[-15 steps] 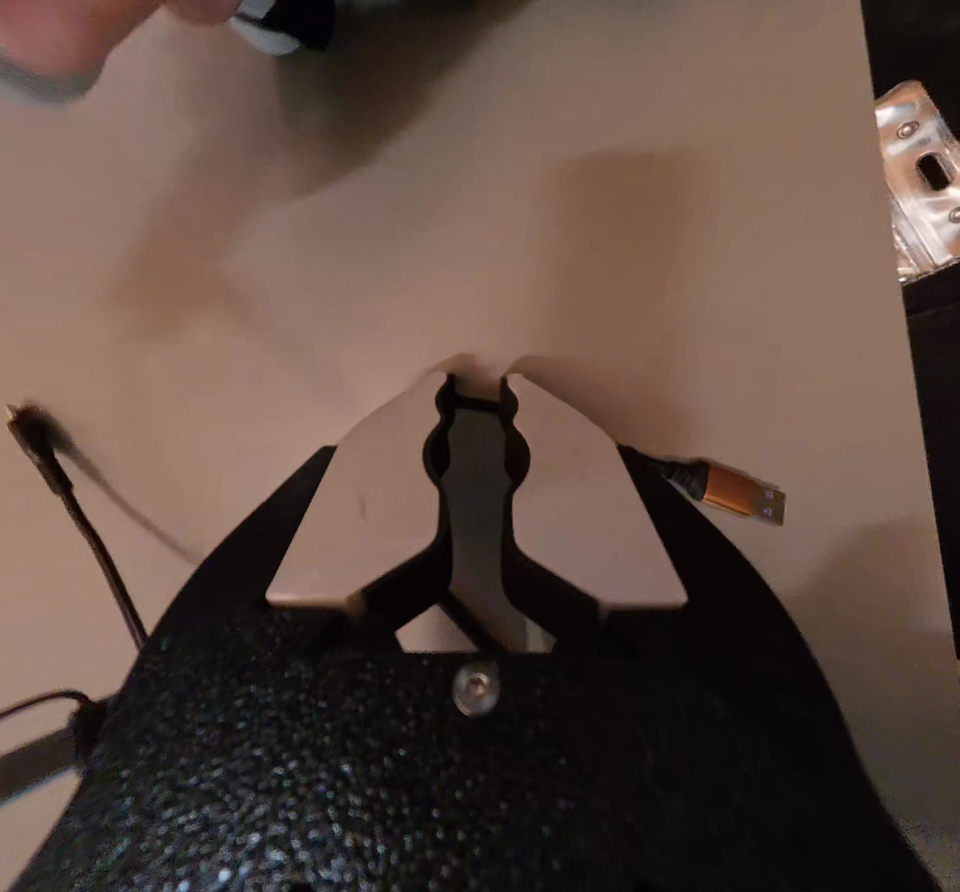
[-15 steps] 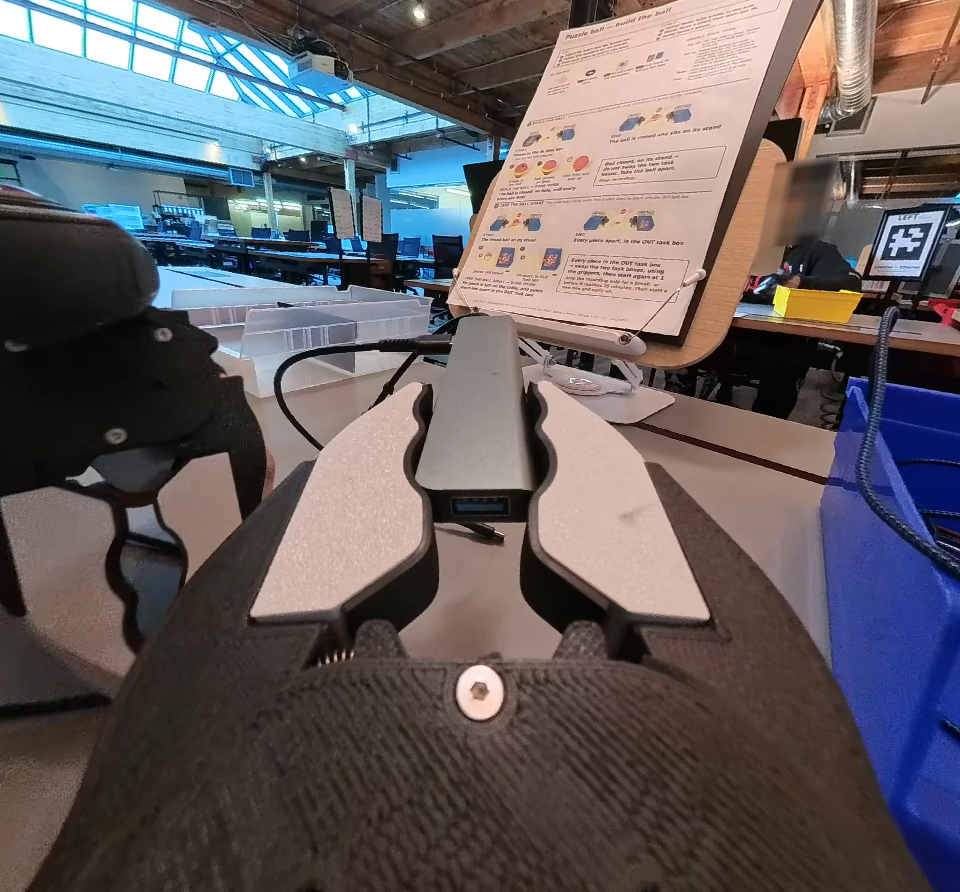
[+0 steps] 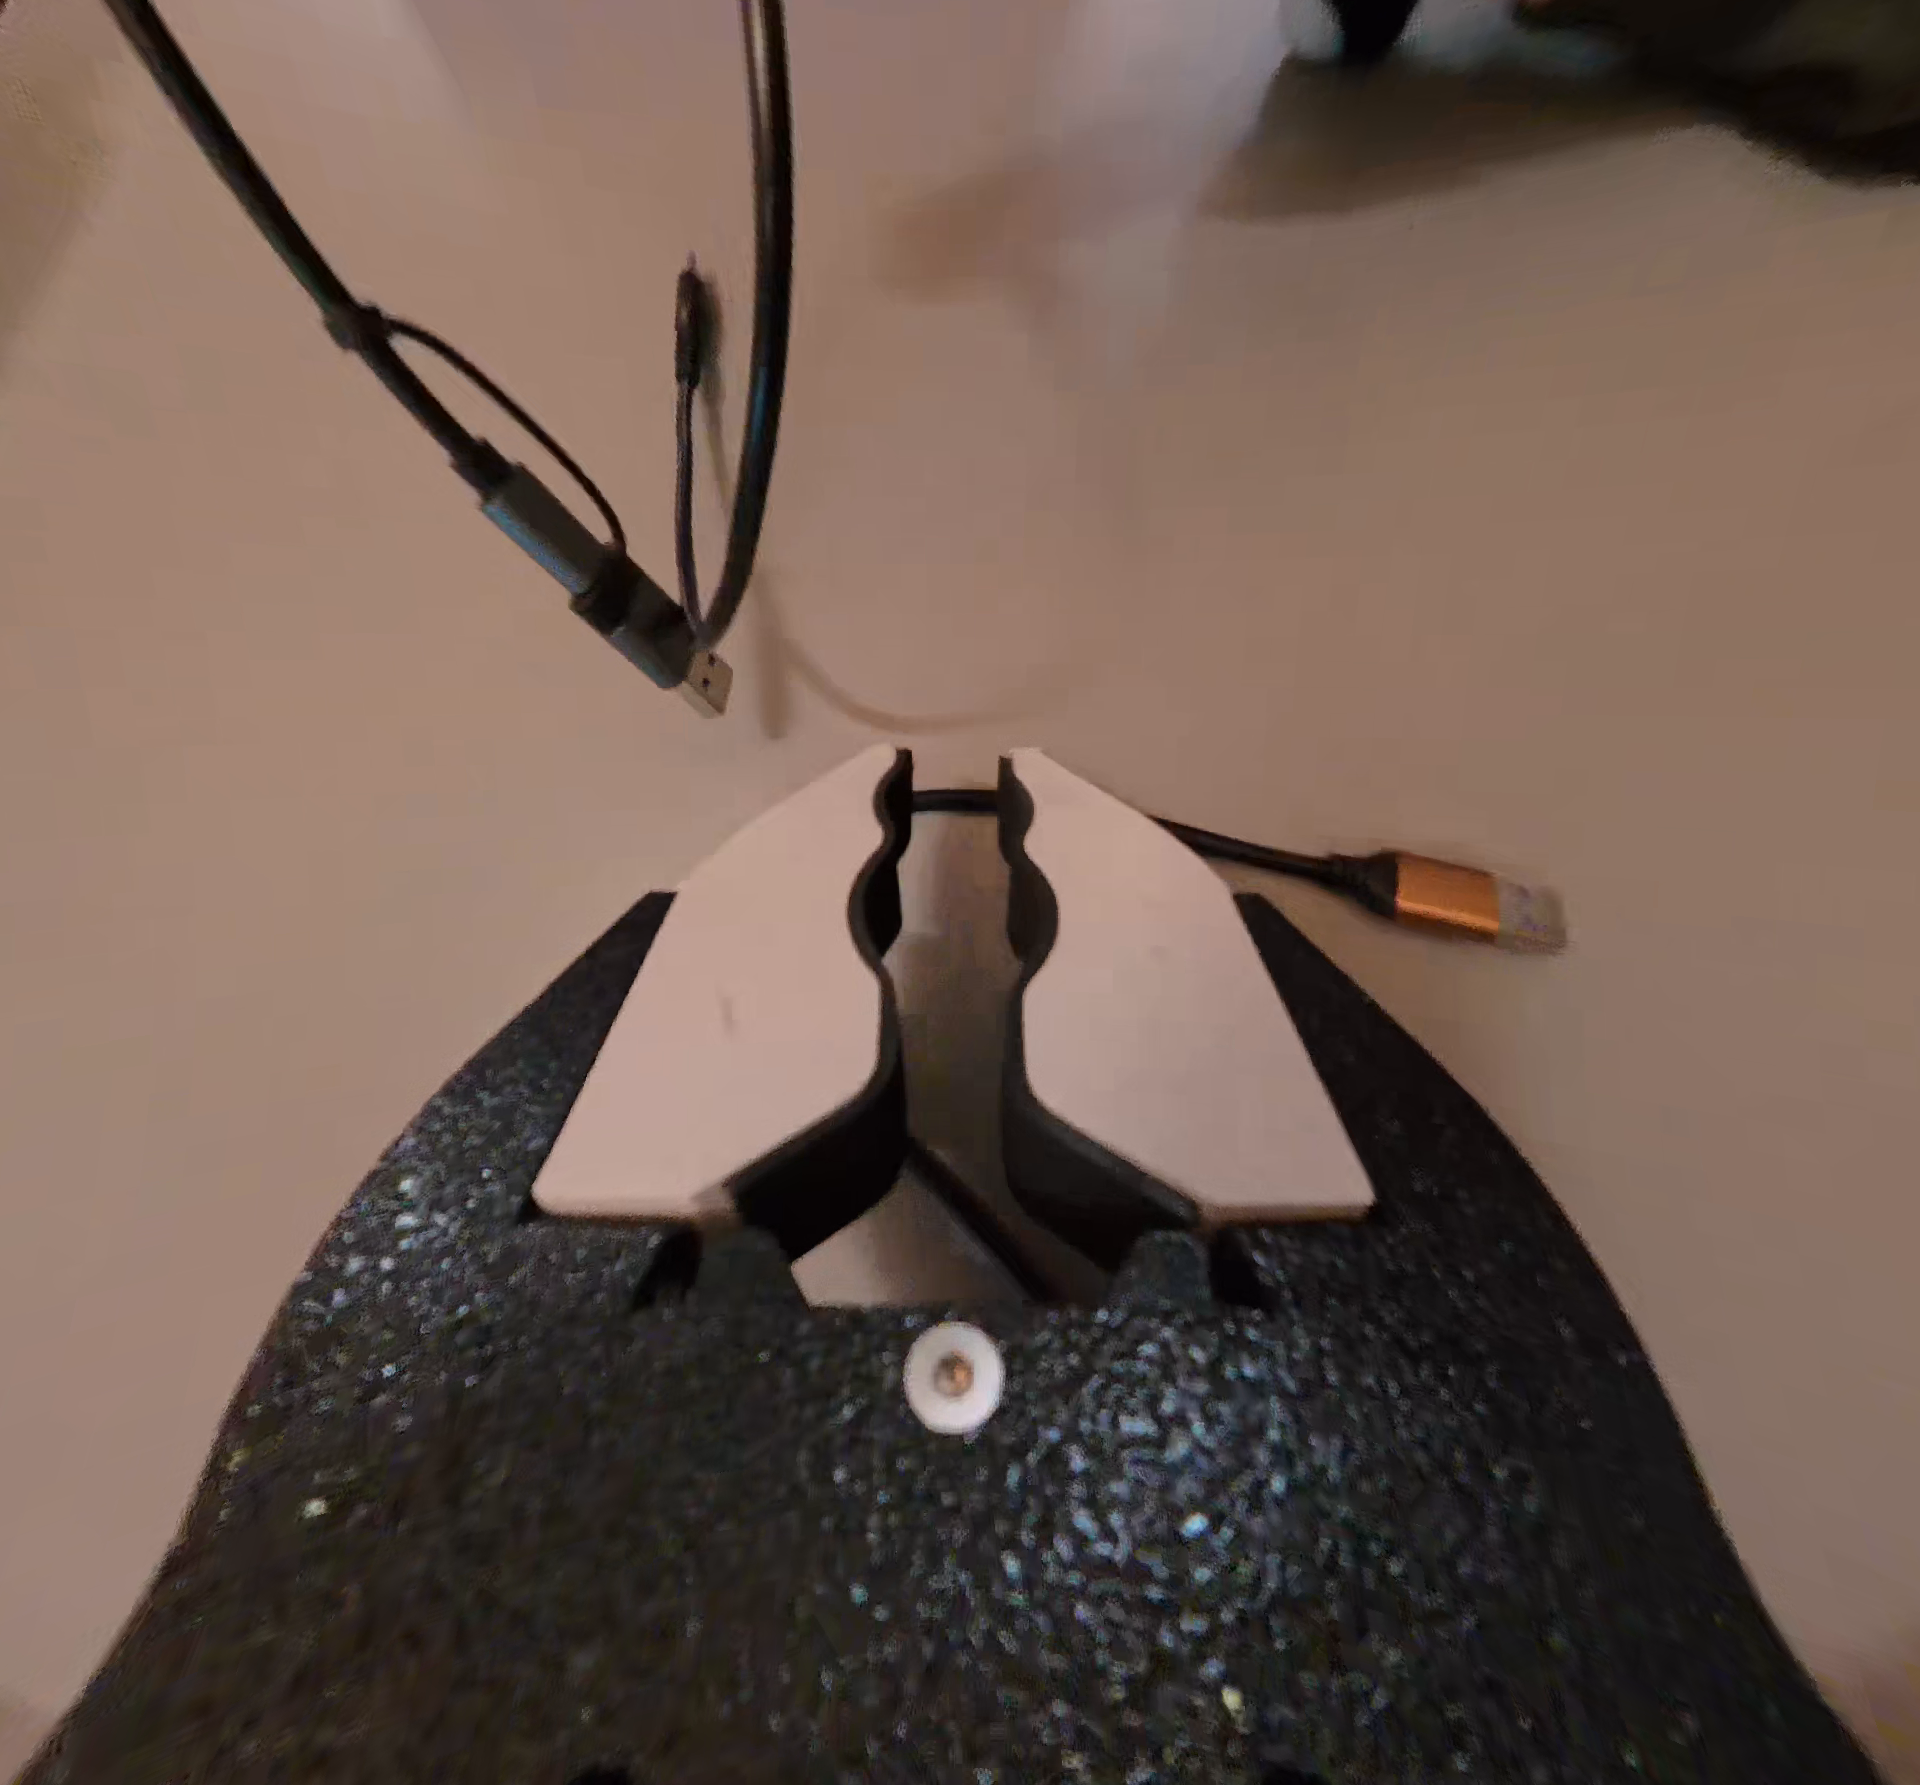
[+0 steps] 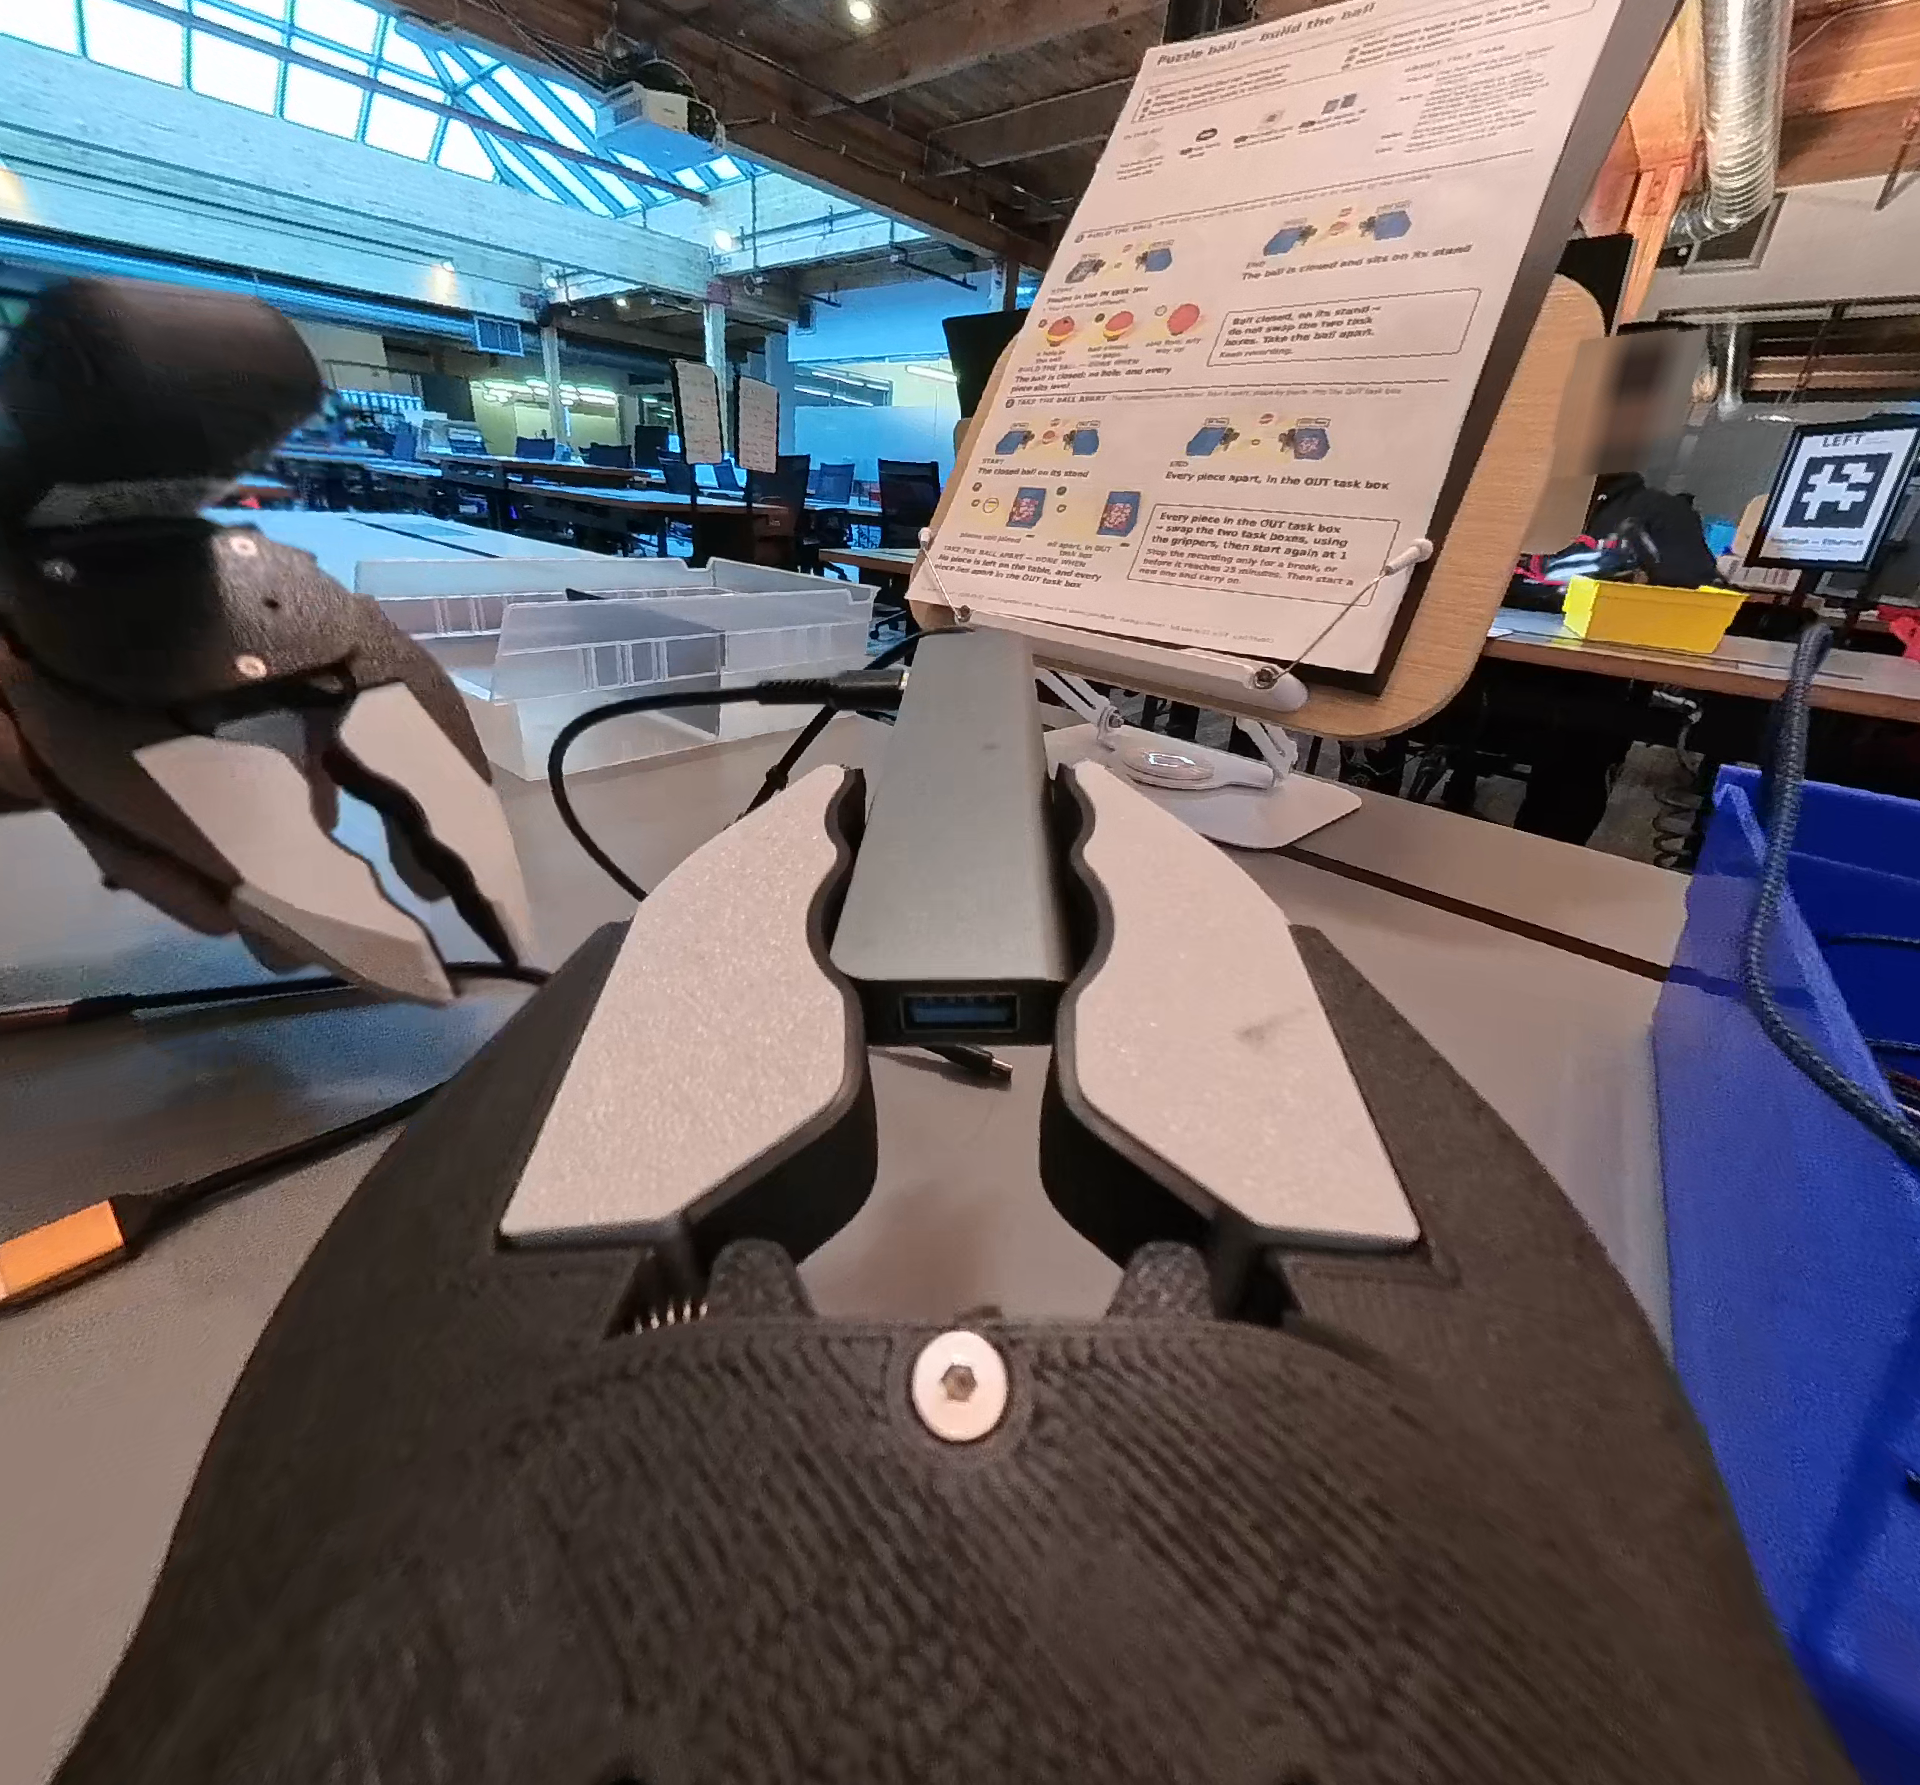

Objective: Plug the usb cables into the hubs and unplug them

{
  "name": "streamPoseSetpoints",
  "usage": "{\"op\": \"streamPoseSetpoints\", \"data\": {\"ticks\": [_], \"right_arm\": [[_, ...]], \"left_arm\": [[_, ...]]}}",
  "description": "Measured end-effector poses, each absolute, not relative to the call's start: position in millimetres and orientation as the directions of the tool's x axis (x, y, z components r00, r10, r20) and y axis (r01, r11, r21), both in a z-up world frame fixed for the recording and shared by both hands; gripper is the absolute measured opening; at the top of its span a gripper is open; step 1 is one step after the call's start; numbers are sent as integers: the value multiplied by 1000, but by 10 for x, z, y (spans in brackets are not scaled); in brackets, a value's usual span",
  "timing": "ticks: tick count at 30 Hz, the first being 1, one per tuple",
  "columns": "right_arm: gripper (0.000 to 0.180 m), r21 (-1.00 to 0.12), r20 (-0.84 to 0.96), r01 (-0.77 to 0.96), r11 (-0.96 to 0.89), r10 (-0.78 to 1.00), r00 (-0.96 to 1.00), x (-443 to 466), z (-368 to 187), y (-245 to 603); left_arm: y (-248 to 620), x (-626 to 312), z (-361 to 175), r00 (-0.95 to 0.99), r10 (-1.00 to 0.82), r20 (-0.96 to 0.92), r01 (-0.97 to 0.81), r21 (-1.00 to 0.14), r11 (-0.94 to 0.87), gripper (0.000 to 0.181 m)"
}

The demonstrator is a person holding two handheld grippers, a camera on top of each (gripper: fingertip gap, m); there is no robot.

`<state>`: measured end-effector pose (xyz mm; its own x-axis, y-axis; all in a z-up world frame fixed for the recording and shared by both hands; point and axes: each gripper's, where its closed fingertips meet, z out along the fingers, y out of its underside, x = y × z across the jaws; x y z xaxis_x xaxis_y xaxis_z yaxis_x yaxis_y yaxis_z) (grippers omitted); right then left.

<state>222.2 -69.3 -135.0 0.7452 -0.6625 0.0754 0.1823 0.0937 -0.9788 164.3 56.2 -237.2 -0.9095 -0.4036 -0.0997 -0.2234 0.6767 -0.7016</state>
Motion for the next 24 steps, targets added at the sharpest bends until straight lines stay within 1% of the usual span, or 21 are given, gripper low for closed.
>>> {"op": "streamPoseSetpoints", "data": {"ticks": [2, 3, 4, 8, 11, 13, 14, 15, 18, 21, 22, 24], "right_arm": [[35, -979, 85, 186, 84, -662, 745, 2218, -1356, -680], [35, -979, 89, 187, 79, -660, 746, 2216, -1360, -672], [35, -979, 94, 188, 74, -659, 746, 2213, -1363, -665], [35, -980, 103, 191, 64, -655, 749, 2206, -1370, -649], [35, -980, 103, 191, 64, -655, 749, 2206, -1370, -650], [35, -980, 102, 190, 65, -654, 750, 2206, -1369, -650], [35, -980, 102, 190, 65, -653, 750, 2204, -1369, -650], [35, -979, 103, 191, 65, -656, 748, 2206, -1369, -652], [35, -979, 106, 193, 61, -655, 748, 2204, -1372, -646], [35, -979, 108, 193, 59, -654, 749, 2201, -1372, -644], [35, -979, 107, 193, 61, -654, 749, 2202, -1371, -645], [35, -980, 103, 191, 64, -654, 749, 2204, -1370, -649]], "left_arm": [[598, 1540, -2310, -945, -311, -100, -162, -684, 711, 21], [614, 1482, -2308, -962, -251, -107, -120, -660, 741, 29], [623, 1444, -2312, -973, -197, -123, -75, -637, 767, 33], [520, 1278, -2363, -993, -17, -119, 54, -567, 822, 35], [503, 1146, -2517, -988, 125, -91, 153, -452, 879, 35], [503, 1055, -2621, -984, 173, -33, 171, -406, 897, 35], [485, 1021, -2647, -984, 177, -8, 165, -407, 898, 34], [452, 1017, -2641, -986, 168, 3, 151, -424, 893, 32], [436, 1162, -2649, -996, 78, -34, 85, -443, 893, 18], [531, 1445, -2648, -984, -122, -131, -49, -462, 886, 4], [599, 1541, -2648, -967, -208, -151, -114, -471, 875, 3], [716, 1636, -2649, -928, -349, -130, -240, -508, 828, 3]]}}
